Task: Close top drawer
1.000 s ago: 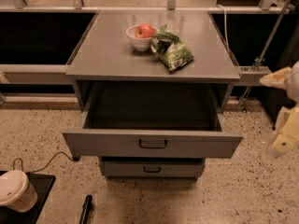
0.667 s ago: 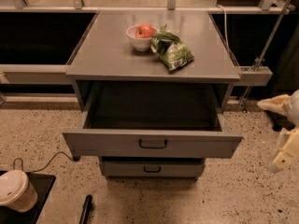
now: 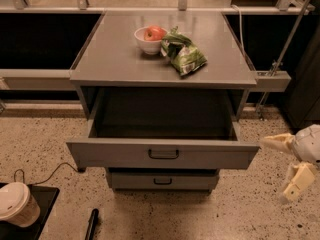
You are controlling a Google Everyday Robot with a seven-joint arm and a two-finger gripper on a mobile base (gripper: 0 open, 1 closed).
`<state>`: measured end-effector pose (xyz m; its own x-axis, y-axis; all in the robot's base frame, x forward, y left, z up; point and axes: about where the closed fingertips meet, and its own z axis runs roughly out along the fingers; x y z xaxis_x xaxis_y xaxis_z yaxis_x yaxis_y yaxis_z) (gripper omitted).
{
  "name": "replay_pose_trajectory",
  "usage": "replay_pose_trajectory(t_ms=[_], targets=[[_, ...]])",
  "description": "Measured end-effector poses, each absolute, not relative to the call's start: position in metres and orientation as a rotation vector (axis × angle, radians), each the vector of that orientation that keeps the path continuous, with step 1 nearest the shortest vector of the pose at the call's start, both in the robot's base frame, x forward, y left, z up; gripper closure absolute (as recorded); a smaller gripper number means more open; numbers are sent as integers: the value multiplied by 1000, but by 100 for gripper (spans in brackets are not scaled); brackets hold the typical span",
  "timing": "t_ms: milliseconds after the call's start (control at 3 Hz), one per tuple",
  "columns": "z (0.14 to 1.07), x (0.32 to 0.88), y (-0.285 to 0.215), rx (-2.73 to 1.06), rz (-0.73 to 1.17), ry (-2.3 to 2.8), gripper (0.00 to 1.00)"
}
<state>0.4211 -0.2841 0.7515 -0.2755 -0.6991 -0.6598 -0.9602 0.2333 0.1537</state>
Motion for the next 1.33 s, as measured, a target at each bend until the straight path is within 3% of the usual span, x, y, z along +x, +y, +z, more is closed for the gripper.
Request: replay_pose_trajectory(t_ms=[667, 1333], targets=[[675, 434, -257, -1541, 1078, 1977, 0], [675, 439, -262, -1504, 1082, 1965, 0]])
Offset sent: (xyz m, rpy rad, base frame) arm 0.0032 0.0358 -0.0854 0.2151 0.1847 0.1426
